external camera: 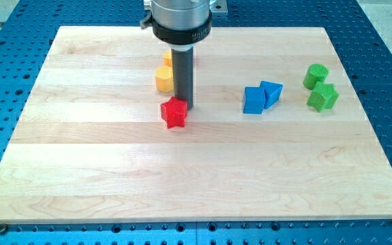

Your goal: Move the triangle to the top of the green circle

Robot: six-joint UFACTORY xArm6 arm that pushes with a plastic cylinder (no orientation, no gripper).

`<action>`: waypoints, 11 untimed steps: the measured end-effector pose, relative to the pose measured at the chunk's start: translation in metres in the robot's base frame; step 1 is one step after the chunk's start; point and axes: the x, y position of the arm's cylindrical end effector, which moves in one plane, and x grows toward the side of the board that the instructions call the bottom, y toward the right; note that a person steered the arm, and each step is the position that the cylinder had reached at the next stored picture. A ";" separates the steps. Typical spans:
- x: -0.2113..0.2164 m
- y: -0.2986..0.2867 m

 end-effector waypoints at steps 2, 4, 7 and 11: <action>0.039 0.082; 0.010 0.149; -0.041 0.126; -0.096 0.194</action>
